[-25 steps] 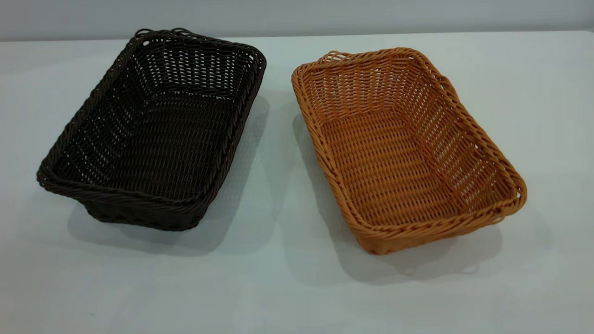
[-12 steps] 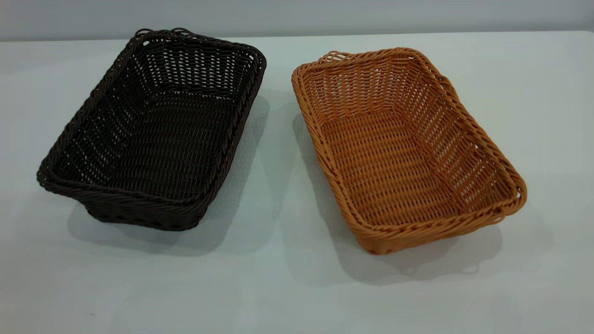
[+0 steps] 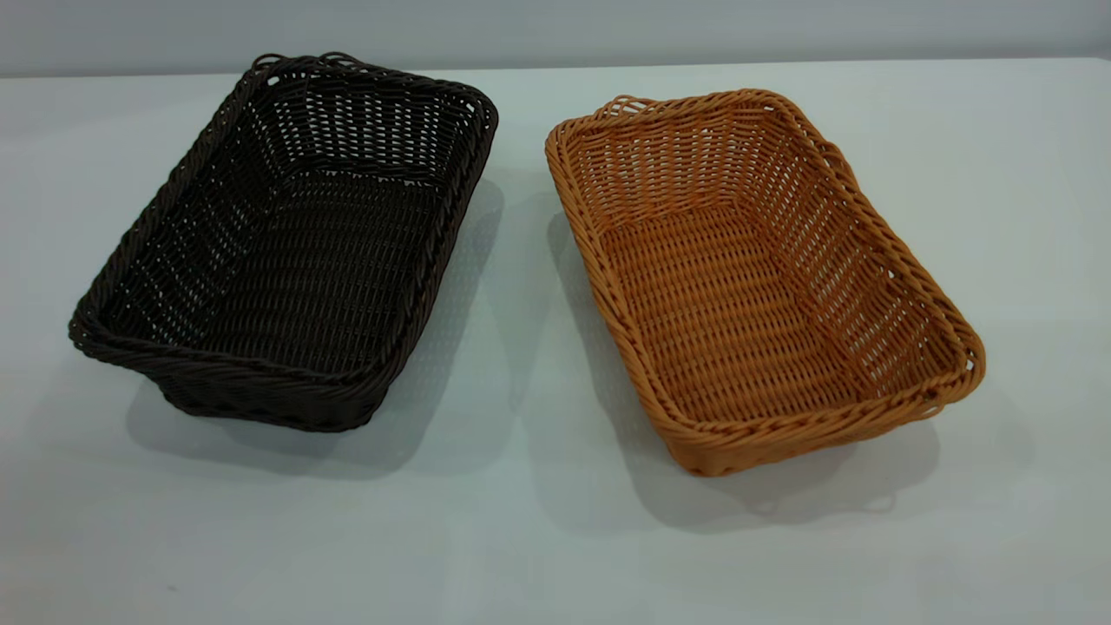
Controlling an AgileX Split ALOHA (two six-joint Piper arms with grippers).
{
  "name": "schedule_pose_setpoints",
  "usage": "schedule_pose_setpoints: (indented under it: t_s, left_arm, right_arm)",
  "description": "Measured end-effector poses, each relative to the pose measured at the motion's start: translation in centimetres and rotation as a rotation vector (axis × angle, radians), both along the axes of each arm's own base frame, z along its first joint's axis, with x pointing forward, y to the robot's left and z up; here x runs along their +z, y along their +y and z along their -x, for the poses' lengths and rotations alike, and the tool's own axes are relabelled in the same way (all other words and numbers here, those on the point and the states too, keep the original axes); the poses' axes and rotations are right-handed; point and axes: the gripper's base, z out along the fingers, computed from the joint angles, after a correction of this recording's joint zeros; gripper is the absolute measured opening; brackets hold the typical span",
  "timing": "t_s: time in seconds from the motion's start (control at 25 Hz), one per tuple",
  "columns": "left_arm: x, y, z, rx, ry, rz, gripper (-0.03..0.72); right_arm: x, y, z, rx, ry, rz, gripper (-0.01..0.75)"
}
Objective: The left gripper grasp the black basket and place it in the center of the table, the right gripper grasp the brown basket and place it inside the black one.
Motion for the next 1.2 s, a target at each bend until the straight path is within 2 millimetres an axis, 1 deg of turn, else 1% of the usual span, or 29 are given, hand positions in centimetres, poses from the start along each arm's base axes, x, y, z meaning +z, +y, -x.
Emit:
schedule_pose_setpoints:
  t_s: [0.44, 0.56, 0.64, 0.72, 0.8, 0.92, 1.04, 1.12, 1.2]
  left_arm:
    - [0.0, -0.2, 0.0, -0.011, -0.003, 0.017, 0.318]
    - [0.1, -0.2, -0.3, -0.012, 0.017, 0.021, 0.318]
    - [0.6, -0.2, -1.2, -0.019, 0.053, 0.033, 0.318]
    - [1.2, -0.2, -2.6, -0.023, 0.094, 0.038, 0.318]
    - [2.0, 0.0, -4.6, -0.032, 0.140, 0.036, 0.332]
    - [2.8, 0.1, -8.0, -0.063, 0.218, 0.023, 0.388]
    - [2.7, 0.3, -11.5, -0.108, 0.307, -0.001, 0.468]
    - [2.3, 0.5, -13.7, -0.130, 0.343, -0.008, 0.513]
    - [1.5, 0.5, -16.1, -0.143, 0.354, 0.007, 0.542]
  right_arm:
    - [0.0, 0.0, -0.1, -0.001, 0.004, 0.001, 0.242]
    - [0.5, 0.2, -1.3, 0.006, 0.042, -0.003, 0.276]
    - [1.1, 0.6, -2.8, 0.027, 0.053, -0.018, 0.328]
    - [1.4, 1.1, -4.7, 0.061, 0.080, -0.025, 0.391]
    - [1.1, 1.5, -6.9, 0.090, 0.149, -0.022, 0.458]
    - [0.0, 2.3, -10.1, 0.130, 0.283, -0.049, 0.526]
    - [-1.9, 3.4, -12.9, 0.148, 0.458, -0.150, 0.546]
    - [-3.4, 4.4, -14.7, 0.159, 0.577, -0.248, 0.549]
    - [-4.8, 5.3, -16.1, 0.158, 0.673, -0.357, 0.550]
